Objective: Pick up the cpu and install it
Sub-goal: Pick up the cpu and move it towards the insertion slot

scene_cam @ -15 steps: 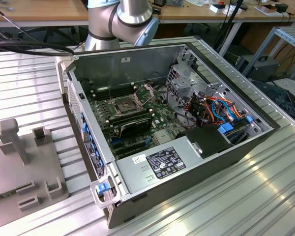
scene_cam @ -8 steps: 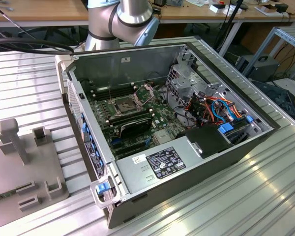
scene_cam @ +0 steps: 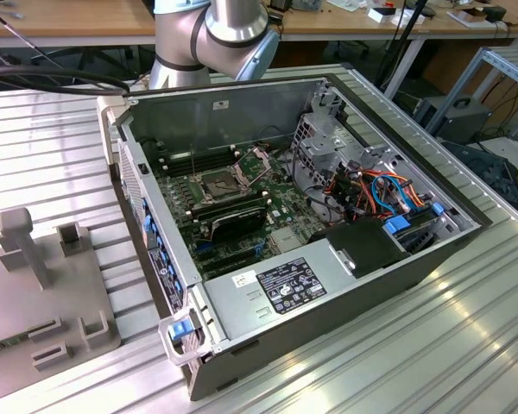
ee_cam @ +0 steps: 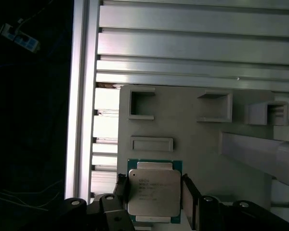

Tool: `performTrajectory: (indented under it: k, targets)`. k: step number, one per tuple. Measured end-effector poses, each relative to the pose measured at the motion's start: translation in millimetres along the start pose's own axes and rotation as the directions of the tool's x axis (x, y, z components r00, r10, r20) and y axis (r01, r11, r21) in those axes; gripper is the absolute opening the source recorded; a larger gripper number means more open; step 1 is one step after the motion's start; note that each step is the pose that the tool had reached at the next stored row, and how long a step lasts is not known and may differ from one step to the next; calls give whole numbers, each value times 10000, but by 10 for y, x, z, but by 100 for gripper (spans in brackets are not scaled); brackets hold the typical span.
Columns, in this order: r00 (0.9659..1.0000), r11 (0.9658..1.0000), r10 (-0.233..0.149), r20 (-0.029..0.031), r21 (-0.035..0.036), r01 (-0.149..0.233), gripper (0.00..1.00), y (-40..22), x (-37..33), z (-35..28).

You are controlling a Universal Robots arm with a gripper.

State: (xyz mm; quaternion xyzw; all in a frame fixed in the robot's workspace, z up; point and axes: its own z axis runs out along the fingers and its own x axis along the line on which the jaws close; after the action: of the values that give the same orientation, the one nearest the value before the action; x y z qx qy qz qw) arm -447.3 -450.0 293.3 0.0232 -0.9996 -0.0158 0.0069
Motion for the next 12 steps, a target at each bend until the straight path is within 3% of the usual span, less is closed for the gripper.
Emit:
performTrajectory:
  k: [7,12]
  targets:
    - [10000,10000,0,3,-2,0,54,4,1,-116]
    - [10000,10000,0,3,-2,0,54,8,2,-235]
